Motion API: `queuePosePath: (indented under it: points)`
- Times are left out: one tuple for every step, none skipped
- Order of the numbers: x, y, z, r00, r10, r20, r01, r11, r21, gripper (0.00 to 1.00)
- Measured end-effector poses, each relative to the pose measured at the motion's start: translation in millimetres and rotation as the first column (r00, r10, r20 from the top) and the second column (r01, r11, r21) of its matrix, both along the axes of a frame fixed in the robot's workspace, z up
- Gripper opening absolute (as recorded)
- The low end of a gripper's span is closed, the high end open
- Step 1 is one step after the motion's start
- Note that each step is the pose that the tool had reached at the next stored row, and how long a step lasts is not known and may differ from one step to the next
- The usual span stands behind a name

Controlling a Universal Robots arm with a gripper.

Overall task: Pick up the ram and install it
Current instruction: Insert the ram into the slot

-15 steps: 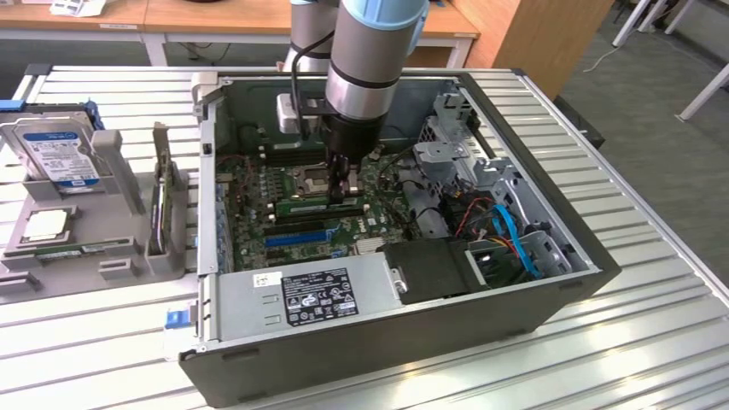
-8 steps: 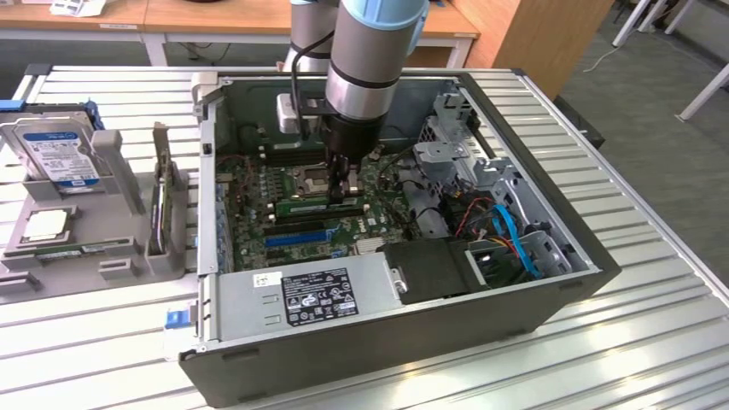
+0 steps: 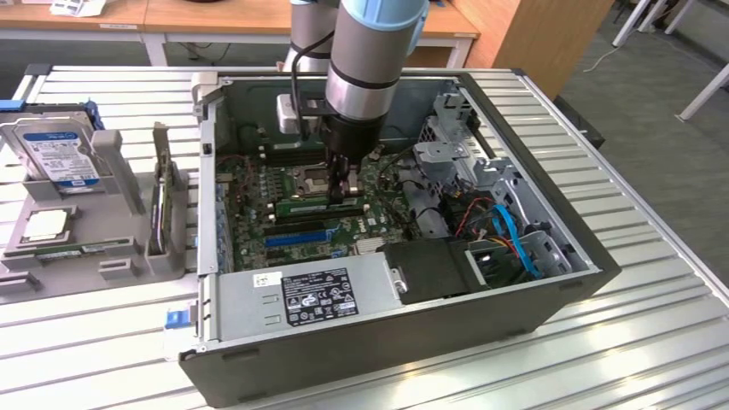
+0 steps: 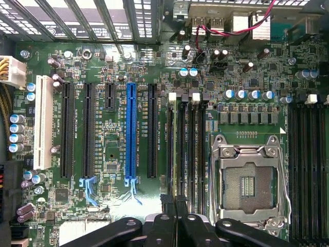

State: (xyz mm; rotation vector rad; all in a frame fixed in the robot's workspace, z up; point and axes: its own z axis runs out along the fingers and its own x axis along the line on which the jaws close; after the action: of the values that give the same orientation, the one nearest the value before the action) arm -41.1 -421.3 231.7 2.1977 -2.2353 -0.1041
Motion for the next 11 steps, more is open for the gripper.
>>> queuePosePath:
  points:
    - [0.1, 0.0, -0.1, 1.0000, 0.000, 0.0000, 0.000, 1.0000, 0.0001, 0.12]
    - [0.2, 0.0, -0.1, 1.0000, 0.000, 0.0000, 0.000, 1.0000, 0.0001, 0.12]
    - [0.2, 0.0, -0.2, 1.0000, 0.000, 0.0001, 0.000, 1.0000, 0.0001, 0.12]
    - [0.2, 0.0, -0.2, 1.0000, 0.000, 0.0000, 0.000, 1.0000, 0.0000, 0.12]
    - [0.2, 0.0, -0.3, 1.0000, 0.000, 0.0000, 0.000, 1.0000, 0.0000, 0.12]
    - [0.2, 0.0, -0.3, 1.0000, 0.000, 0.0000, 0.000, 1.0000, 0.0000, 0.12]
    - [0.2, 0.0, -0.4, 1.0000, 0.000, 0.0000, 0.000, 1.0000, 0.0000, 0.12]
    - [0.2, 0.0, -0.5, 1.0000, 0.000, 0.0000, 0.000, 1.0000, 0.0000, 0.12]
    - [0.2, 0.0, -0.5, 1.0000, 0.000, -0.0001, 0.000, 1.0000, 0.0000, 0.12]
    - [0.2, 0.0, -0.5, 1.0000, 0.000, -0.0001, 0.000, 1.0000, -0.0001, 0.12]
    - [0.2, 0.0, -0.6, 1.0000, 0.000, 0.0000, 0.000, 1.0000, 0.0000, 0.12]
